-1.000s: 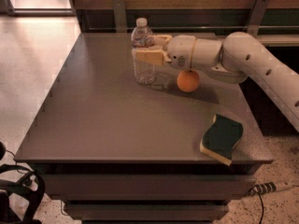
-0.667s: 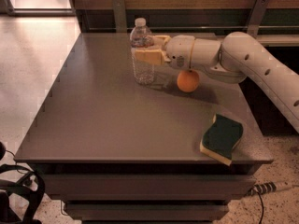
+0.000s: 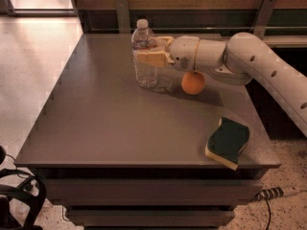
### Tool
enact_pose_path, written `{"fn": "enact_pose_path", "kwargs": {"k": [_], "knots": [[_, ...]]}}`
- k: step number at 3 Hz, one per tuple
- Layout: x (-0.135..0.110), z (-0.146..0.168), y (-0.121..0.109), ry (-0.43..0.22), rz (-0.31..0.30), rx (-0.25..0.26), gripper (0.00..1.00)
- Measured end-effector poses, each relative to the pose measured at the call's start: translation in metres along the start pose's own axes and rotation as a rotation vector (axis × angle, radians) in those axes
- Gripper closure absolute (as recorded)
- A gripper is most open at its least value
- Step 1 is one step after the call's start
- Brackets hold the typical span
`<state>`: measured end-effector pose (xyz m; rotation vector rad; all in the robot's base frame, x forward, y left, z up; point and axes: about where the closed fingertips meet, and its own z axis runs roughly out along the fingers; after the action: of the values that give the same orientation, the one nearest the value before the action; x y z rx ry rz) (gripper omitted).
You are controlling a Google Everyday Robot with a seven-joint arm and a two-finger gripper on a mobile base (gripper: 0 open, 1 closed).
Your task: Pick water bottle
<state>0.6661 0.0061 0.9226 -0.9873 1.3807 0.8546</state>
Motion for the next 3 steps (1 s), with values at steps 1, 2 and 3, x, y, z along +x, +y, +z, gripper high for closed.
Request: {"fn": "enact_pose_path", "kwargs": {"k": [1, 2, 3], "knots": [[-0.017, -0.002, 0.007, -0.012, -0.035, -0.020, 1.00], [-0.043, -0.007, 0.014, -0.023, -0.094, -0.031, 1.00], [-0.069, -0.012, 0.019, -0.025, -0.146, -0.030, 1.00]]}}
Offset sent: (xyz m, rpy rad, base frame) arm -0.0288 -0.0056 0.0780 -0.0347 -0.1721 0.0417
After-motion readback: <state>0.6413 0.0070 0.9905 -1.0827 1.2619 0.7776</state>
